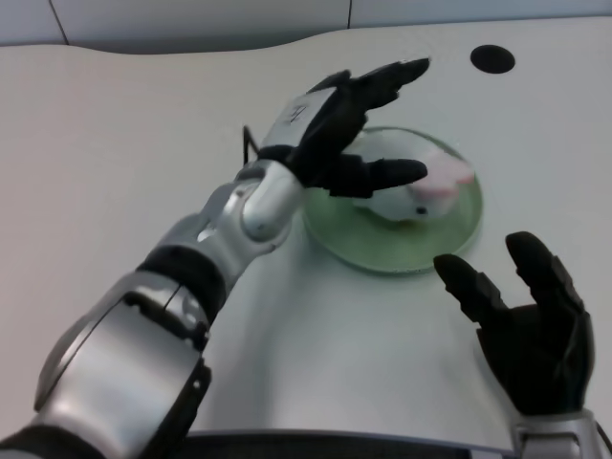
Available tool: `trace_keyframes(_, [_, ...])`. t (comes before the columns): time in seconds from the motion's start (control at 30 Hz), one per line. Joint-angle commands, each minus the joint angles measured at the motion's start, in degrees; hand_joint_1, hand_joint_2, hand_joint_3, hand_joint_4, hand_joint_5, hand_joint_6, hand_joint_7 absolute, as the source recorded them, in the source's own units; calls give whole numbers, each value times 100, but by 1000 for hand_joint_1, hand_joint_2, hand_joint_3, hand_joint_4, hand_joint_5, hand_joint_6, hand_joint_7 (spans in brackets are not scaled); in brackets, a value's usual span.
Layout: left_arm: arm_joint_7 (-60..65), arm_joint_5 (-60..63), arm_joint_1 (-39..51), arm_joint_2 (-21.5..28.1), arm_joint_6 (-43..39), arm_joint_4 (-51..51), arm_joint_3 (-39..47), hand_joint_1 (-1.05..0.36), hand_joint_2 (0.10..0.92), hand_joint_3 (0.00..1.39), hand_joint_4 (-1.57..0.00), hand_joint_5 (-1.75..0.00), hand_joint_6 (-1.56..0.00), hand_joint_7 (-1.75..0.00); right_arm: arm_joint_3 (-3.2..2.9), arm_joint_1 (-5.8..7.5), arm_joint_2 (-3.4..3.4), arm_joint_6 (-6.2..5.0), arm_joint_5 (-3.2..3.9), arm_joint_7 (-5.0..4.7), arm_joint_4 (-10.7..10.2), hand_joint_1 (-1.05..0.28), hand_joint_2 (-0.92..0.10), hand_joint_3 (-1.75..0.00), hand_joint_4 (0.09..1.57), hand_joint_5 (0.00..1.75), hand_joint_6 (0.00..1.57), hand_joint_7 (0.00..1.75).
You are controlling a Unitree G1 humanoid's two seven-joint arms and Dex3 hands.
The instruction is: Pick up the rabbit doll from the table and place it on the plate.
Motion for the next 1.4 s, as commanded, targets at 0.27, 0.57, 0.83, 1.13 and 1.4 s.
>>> trace_keyframes(0.27, [-2717, -2497, 1292, 55, -860, -581, 1843, -915, 921, 461, -159, -306, -226, -11, 11, -126, 12, 123, -235, -371, 267, -831, -921, -171, 959, 9, 905, 6])
trace_keyframes(0.57, [-4913, -4283, 1939, -102, -42, -1124, 3042, -893, 921, 498, -206, -163, -184, -1, -20, -366, -68, 110, -364, -532, 596, -852, -921, -144, 974, 14, 928, 12])
trace_keyframes(0.83, [-6259, -5337, 2558, -423, 806, -1607, 3643, -931, 921, 604, -145, -95, -120, -1, -36, -466, -84, 92, -492, -697, 713, -855, -921, -139, 983, 17, 941, 12])
trace_keyframes(1.13, [-7122, -6228, 3506, -889, 1661, -1504, 4407, -934, 921, 631, -122, -65, -57, 0, -71, -580, -108, 144, -528, -666, 927, -838, -921, -139, 976, 11, 942, 7])
trace_keyframes(1.4, [-7223, -6186, 3580, -894, 1576, -1475, 4486, -936, 921, 629, -130, -63, -40, -2, -81, -613, -152, 192, -515, -561, 976, -833, -921, -146, 964, 4, 931, 0])
